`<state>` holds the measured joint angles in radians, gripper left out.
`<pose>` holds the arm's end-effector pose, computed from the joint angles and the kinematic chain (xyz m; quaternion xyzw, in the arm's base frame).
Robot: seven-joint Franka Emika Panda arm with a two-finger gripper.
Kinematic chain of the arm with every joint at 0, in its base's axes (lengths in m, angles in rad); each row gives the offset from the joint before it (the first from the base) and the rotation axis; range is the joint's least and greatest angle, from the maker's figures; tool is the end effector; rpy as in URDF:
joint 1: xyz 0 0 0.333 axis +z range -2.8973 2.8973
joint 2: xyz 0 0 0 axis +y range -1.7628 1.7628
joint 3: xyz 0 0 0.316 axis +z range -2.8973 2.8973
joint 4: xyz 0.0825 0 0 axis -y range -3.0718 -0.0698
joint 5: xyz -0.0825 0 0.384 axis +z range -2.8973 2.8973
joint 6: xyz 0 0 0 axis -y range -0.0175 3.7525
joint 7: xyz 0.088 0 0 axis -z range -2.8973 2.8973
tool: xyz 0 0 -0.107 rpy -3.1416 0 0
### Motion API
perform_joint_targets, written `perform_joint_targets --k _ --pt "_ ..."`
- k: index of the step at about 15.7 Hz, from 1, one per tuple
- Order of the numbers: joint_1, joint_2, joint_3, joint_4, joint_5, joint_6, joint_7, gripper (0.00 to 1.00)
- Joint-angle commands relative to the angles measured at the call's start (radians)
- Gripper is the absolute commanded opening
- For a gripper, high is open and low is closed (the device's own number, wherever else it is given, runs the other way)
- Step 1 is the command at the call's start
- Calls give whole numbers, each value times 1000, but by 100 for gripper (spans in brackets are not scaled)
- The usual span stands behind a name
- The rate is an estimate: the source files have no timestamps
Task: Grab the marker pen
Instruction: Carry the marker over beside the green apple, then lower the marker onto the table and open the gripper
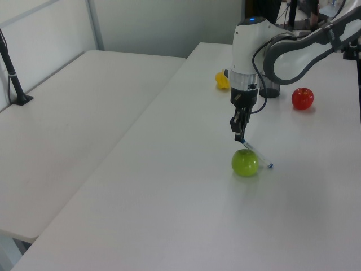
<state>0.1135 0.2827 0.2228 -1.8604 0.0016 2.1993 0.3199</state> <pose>0.5959 0.1998 0.3770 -0.9990 -0.0025 -0.0197 0.0398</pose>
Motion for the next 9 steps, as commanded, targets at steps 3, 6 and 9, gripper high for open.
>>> perform_joint_targets --k 3,6,9 --pt "14 44 -2 6 8 88 -19 0" --pt "22 65 -2 3 1 137 -19 0" --pt "23 82 -2 4 0 168 -19 5"
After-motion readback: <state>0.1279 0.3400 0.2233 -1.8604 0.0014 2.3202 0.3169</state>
